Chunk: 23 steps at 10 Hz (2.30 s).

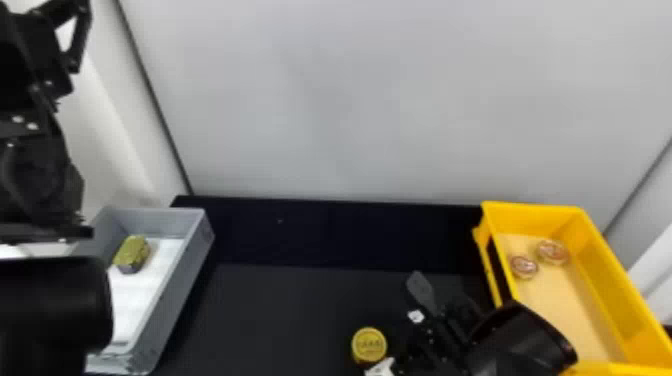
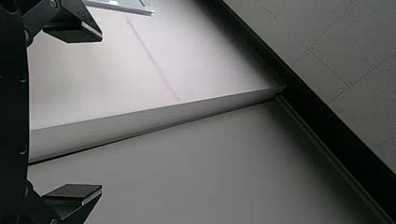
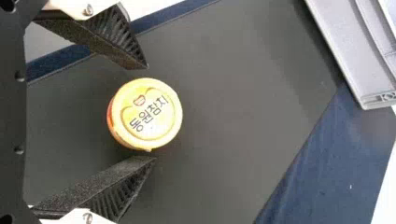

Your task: Pick up the round yellow can and place it in the yellow rectangular box

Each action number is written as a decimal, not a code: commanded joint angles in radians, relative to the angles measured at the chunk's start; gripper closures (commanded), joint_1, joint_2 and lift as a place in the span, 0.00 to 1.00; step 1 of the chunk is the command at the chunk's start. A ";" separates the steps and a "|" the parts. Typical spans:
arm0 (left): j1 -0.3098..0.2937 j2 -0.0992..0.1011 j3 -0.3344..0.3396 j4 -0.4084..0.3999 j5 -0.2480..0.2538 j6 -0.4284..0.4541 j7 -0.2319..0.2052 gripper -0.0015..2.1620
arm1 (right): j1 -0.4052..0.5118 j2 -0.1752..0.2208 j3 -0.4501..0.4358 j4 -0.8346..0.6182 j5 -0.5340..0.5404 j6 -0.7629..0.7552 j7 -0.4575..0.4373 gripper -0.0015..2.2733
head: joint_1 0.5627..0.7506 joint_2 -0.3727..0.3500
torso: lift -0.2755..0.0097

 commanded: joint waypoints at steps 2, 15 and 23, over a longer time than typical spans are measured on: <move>0.003 0.001 -0.004 0.000 0.000 0.005 0.000 0.06 | -0.005 0.006 -0.004 0.016 0.006 -0.019 -0.008 0.07 | 0.53 0.59 | 0.93; -0.003 0.047 0.016 -0.055 0.000 0.089 -0.028 0.06 | 0.118 -0.157 -0.521 -0.751 0.167 0.343 -0.029 0.26 | 0.53 0.59 | 0.93; -0.020 0.066 0.018 -0.061 0.000 0.097 -0.045 0.06 | 0.047 -0.309 -0.555 -0.123 -0.677 0.133 -0.645 0.26 | 0.53 0.59 | 0.93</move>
